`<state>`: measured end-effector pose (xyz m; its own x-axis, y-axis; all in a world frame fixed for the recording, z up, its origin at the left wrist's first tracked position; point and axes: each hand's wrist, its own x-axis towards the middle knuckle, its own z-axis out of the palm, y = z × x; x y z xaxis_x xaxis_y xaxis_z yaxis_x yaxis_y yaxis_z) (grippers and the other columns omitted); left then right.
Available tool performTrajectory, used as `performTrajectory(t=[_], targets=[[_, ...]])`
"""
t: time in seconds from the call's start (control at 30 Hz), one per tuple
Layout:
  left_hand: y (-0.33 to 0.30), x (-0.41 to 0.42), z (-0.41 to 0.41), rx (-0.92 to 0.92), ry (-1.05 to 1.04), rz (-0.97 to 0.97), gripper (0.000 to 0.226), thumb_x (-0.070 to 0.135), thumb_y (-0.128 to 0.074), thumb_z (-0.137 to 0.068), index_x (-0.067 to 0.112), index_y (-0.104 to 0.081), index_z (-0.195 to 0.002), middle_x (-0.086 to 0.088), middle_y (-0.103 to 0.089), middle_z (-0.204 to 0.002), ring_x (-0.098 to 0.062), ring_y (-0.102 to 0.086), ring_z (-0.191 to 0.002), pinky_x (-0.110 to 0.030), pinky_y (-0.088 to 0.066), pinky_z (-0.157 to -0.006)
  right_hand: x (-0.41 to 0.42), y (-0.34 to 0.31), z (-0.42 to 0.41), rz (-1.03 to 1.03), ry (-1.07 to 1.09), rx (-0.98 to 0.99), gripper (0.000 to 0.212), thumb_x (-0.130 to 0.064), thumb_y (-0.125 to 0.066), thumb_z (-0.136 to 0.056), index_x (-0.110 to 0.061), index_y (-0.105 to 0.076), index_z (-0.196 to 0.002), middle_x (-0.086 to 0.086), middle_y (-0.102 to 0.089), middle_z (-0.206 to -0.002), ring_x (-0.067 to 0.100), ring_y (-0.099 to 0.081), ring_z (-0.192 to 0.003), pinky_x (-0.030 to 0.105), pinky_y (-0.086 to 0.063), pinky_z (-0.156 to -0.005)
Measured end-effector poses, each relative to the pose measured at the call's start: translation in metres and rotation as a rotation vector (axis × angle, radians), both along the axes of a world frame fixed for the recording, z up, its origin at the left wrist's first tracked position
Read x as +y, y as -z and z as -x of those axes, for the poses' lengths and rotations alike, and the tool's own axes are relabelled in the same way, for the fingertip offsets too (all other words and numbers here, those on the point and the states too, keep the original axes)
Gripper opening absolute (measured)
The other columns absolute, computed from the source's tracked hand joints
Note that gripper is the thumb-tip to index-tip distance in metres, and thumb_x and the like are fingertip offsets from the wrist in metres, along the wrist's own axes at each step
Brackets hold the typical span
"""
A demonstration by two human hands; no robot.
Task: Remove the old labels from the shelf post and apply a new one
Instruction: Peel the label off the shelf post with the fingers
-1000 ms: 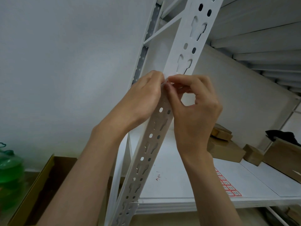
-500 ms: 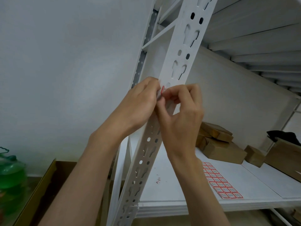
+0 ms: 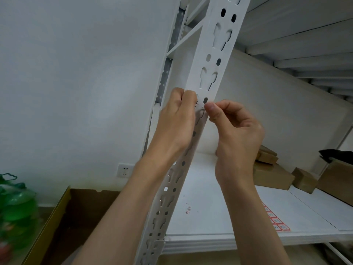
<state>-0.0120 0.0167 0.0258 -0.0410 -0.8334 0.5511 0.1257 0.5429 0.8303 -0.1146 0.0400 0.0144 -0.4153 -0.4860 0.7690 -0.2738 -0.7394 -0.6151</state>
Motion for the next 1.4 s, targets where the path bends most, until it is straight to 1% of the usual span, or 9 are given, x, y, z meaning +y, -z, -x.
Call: performTrajectory(t=[0.17,0.33,0.47,0.6,0.93,1.03,1.1,1.2,1.4], targets=[[-0.002,0.002,0.005,0.013,-0.072,0.017,0.032,0.024,-0.027,-0.104,0.023,-0.033,-0.073,0.007,-0.041,-0.074,0.003,-0.038,-0.049,-0.012,-0.033,-0.047,0.004,-0.001,0.005,-0.033,-0.051,-0.032,0.010,-0.012,-0.081,-0.081,-0.008,-0.075,-0.087,-0.001,-0.072,-0.078,0.011,-0.067,-0.076,0.028,-0.059,-0.080],[-0.001,0.001,0.005,0.009,-0.012,-0.023,0.027,0.029,-0.026,-0.101,0.020,-0.034,-0.076,-0.001,-0.043,-0.082,-0.014,-0.036,-0.066,-0.031,-0.034,-0.062,0.005,0.001,0.010,-0.026,-0.117,-0.101,0.014,-0.008,-0.080,-0.081,0.000,-0.074,-0.091,0.002,-0.072,-0.079,0.012,-0.066,-0.076,0.029,-0.059,-0.081],[0.000,0.003,0.006,-0.012,0.003,-0.009,0.030,0.044,-0.024,-0.089,0.021,-0.040,-0.081,-0.003,-0.049,-0.086,-0.016,-0.043,-0.073,-0.036,-0.038,-0.067,0.007,0.001,0.010,-0.030,-0.141,-0.111,0.011,-0.008,-0.079,-0.082,-0.002,-0.075,-0.090,0.001,-0.072,-0.077,0.014,-0.066,-0.075,0.027,-0.059,-0.079],[-0.002,0.002,0.008,0.036,-0.034,-0.024,0.034,0.026,-0.027,-0.103,0.025,-0.033,-0.070,0.006,-0.039,-0.073,-0.014,-0.035,-0.063,-0.032,-0.029,-0.061,0.008,0.001,0.007,-0.010,-0.165,-0.103,0.007,-0.005,-0.079,-0.082,-0.004,-0.074,-0.087,0.000,-0.071,-0.075,0.014,-0.066,-0.073,0.027,-0.058,-0.078],[-0.002,0.000,0.003,0.000,0.049,-0.051,0.030,0.037,-0.028,-0.092,0.015,-0.049,-0.089,-0.016,-0.058,-0.101,-0.026,-0.053,-0.088,-0.043,-0.045,-0.075,0.005,0.003,-0.004,0.061,0.087,0.163,0.008,-0.014,-0.078,-0.085,-0.017,-0.077,-0.093,-0.002,-0.075,-0.088,0.010,-0.072,-0.085,0.020,-0.057,-0.079],[-0.001,-0.003,-0.001,0.002,0.073,-0.064,0.026,0.032,-0.030,-0.099,0.016,-0.050,-0.092,-0.006,-0.055,-0.095,-0.020,-0.051,-0.088,-0.039,-0.044,-0.078,0.004,0.003,-0.007,0.102,0.182,0.243,0.008,-0.015,-0.076,-0.088,-0.016,-0.078,-0.096,-0.001,-0.075,-0.092,0.011,-0.072,-0.087,0.021,-0.057,-0.079],[0.000,-0.003,-0.003,-0.002,0.100,-0.048,0.027,0.040,-0.032,-0.091,0.018,-0.048,-0.088,-0.005,-0.052,-0.091,-0.020,-0.049,-0.086,-0.039,-0.043,-0.078,0.002,0.003,-0.008,0.124,0.220,0.267,0.008,-0.015,-0.075,-0.089,-0.017,-0.077,-0.097,-0.002,-0.075,-0.093,0.009,-0.071,-0.088,0.019,-0.057,-0.078],[0.000,-0.002,-0.004,-0.015,0.100,-0.014,0.029,0.040,-0.030,-0.097,0.021,-0.040,-0.077,0.000,-0.047,-0.086,-0.015,-0.045,-0.079,-0.036,-0.039,-0.074,0.001,0.003,-0.012,0.141,0.240,0.281,0.009,-0.016,-0.072,-0.092,-0.022,-0.074,-0.098,-0.005,-0.073,-0.095,0.007,-0.070,-0.088,0.017,-0.055,-0.078],[-0.002,-0.001,0.003,0.052,0.031,0.020,0.026,0.032,-0.034,-0.101,0.025,-0.045,-0.079,0.009,-0.051,-0.078,-0.005,-0.049,-0.067,-0.028,-0.041,-0.065,-0.003,0.007,-0.018,0.148,0.255,0.301,0.011,-0.015,-0.068,-0.094,-0.025,-0.070,-0.096,-0.005,-0.071,-0.094,0.010,-0.068,-0.088,0.021,-0.056,-0.079]])
